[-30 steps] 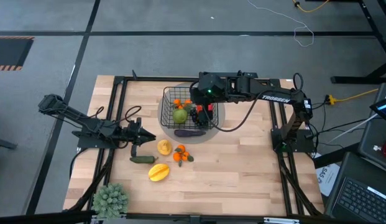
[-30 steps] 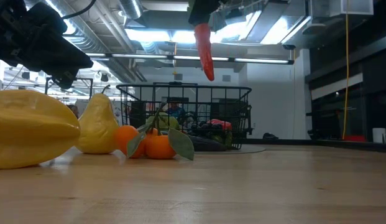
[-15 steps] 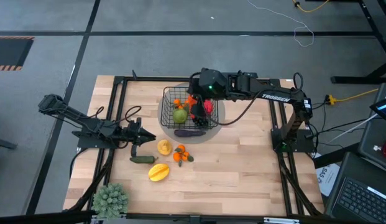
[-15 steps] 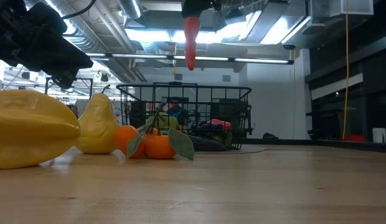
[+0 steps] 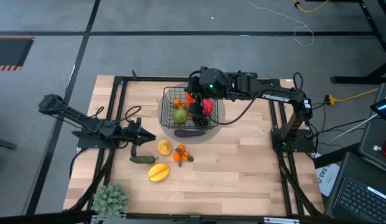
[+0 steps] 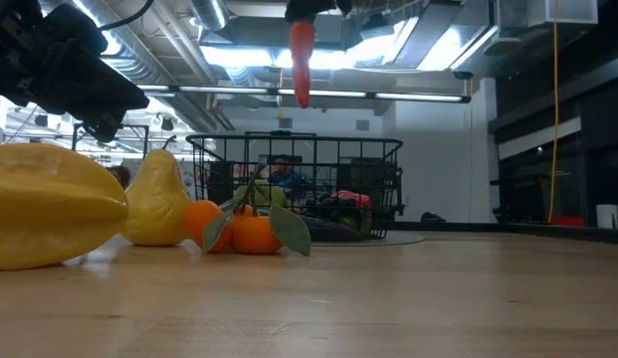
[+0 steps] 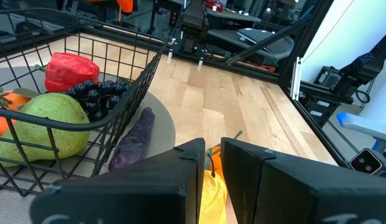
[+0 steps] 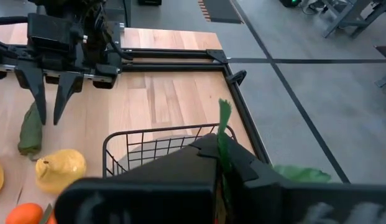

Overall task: Build produce basket
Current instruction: Put the carrot into the wire organizer

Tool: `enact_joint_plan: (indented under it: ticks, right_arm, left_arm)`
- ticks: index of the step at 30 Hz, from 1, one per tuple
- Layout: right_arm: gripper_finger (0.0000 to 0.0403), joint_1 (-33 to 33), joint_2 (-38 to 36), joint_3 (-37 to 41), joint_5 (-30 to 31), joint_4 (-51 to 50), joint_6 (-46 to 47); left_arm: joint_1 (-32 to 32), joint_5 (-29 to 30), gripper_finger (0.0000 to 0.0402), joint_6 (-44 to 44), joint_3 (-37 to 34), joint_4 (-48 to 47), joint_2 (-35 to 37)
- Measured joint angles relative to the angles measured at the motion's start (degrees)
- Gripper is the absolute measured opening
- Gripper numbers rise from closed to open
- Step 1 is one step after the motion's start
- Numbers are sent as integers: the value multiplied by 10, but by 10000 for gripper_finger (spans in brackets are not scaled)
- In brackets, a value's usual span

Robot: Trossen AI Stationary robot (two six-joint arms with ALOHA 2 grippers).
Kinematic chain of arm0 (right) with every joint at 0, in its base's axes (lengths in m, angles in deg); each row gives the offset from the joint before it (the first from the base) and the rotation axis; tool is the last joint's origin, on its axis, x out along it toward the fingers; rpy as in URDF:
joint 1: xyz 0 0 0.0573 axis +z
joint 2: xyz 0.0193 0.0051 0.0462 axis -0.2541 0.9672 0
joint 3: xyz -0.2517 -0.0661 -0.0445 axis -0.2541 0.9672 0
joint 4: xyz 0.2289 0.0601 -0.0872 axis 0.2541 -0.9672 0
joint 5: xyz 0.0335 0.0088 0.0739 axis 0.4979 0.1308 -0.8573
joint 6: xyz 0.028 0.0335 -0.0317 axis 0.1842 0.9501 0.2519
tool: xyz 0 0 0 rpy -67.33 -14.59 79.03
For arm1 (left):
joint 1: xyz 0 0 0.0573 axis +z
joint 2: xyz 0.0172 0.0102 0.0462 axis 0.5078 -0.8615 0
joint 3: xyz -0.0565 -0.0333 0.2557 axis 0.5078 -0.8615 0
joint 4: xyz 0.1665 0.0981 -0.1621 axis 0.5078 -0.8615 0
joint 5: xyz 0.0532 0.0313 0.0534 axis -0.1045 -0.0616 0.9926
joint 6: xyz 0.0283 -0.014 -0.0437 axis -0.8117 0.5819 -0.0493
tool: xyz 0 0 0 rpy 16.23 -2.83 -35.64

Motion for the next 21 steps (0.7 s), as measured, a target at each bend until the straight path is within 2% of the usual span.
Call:
enact_joint_plan:
  ticks: [9,16,21]
  right_arm:
    - [0,-5,29,0,2,0,-4]
    - [0,-18,59,0,63,3,-32]
    - [1,-22,60,0,72,7,-31]
  left_arm:
    - [0,0,41,0,0,0,0]
    - [0,0,41,0,0,0,0]
    - [0,0,41,0,0,0,0]
